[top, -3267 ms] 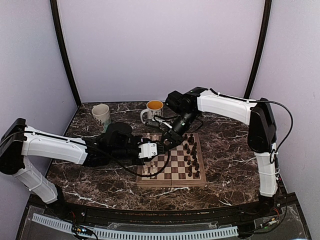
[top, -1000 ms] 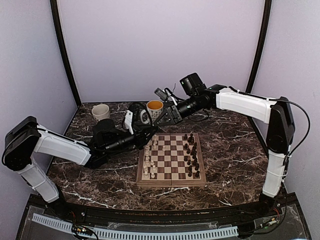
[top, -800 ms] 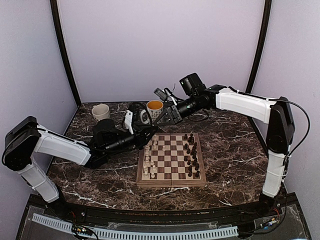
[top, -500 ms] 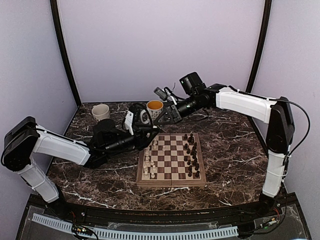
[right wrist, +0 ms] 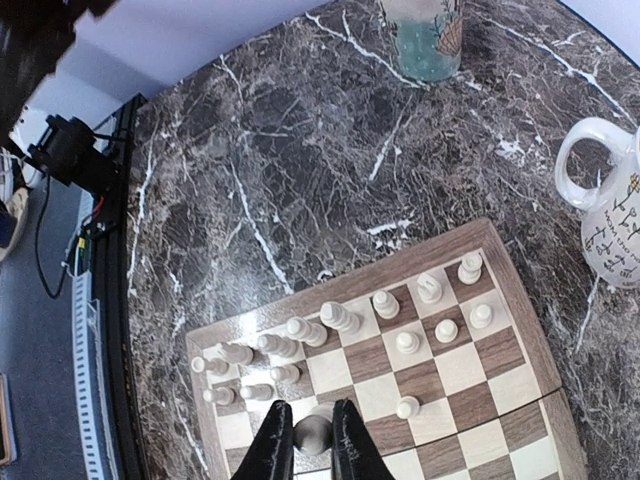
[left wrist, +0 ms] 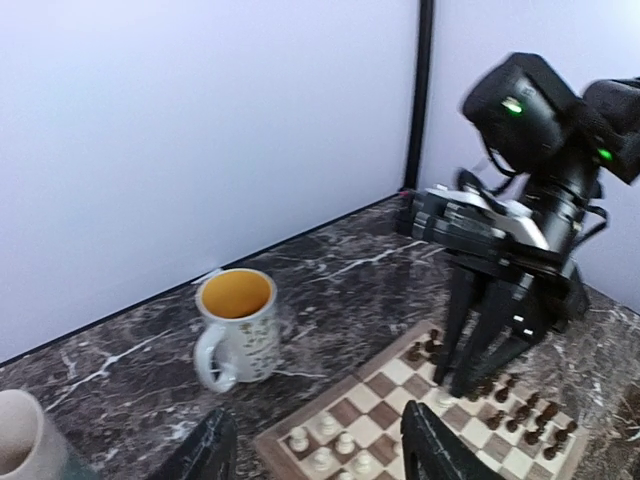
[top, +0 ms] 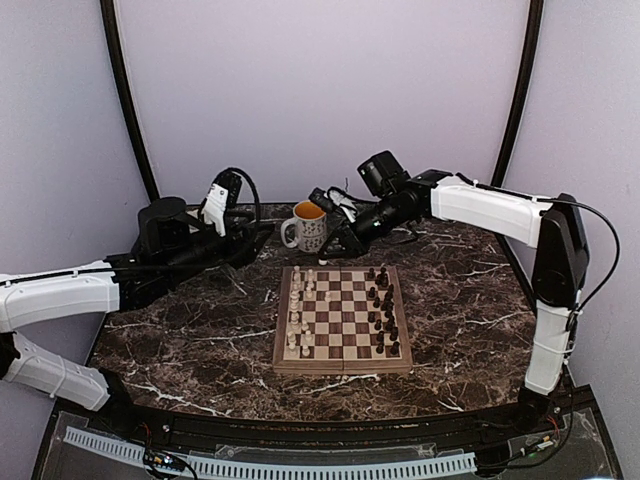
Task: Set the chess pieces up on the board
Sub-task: Place the pawn at e2, then pick up the pawn from the chessboard, then place the pawn at d1.
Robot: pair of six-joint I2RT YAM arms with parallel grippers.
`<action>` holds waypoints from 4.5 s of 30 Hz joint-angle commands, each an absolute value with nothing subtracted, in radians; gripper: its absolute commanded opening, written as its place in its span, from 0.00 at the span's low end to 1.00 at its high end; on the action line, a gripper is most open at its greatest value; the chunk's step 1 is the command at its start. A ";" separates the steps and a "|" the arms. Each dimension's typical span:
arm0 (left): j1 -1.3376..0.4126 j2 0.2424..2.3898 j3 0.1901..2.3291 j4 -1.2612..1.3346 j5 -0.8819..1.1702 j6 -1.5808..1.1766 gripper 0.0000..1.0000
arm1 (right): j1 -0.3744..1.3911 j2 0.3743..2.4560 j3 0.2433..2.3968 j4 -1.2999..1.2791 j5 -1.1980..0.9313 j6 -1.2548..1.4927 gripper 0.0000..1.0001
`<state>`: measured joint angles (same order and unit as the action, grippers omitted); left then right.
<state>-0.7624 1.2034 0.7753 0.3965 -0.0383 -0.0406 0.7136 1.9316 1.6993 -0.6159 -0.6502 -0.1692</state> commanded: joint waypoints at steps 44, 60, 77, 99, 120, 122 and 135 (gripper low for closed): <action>-0.544 1.130 0.701 0.391 -0.058 0.042 0.59 | 0.874 2.175 1.669 -0.557 -0.470 -0.395 0.15; -0.543 1.134 0.703 0.387 -0.048 0.038 0.59 | 0.873 2.161 1.681 -0.583 -0.461 -0.388 0.23; -0.543 1.129 0.703 0.385 -0.036 0.046 0.58 | 0.796 2.027 1.683 -0.588 -0.327 -0.348 0.31; -0.543 1.131 0.706 0.379 -0.031 0.050 0.58 | 0.790 2.175 1.752 -0.686 -0.297 -0.349 0.25; -0.543 1.127 0.706 0.378 -0.026 0.052 0.58 | 0.840 2.229 1.854 -0.735 -0.383 -0.359 0.09; -0.542 1.128 0.706 0.380 -0.025 0.053 0.58 | 0.846 2.238 1.866 -0.738 -0.378 -0.359 0.09; -0.543 1.126 0.707 0.379 -0.024 0.058 0.58 | 0.862 2.283 1.910 -0.753 -0.375 -0.359 0.11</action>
<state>-0.5514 1.1477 0.7040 0.3710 -0.0364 0.0422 0.8516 2.2601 1.8759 -0.7448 -0.3668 -0.3576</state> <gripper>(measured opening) 0.584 0.107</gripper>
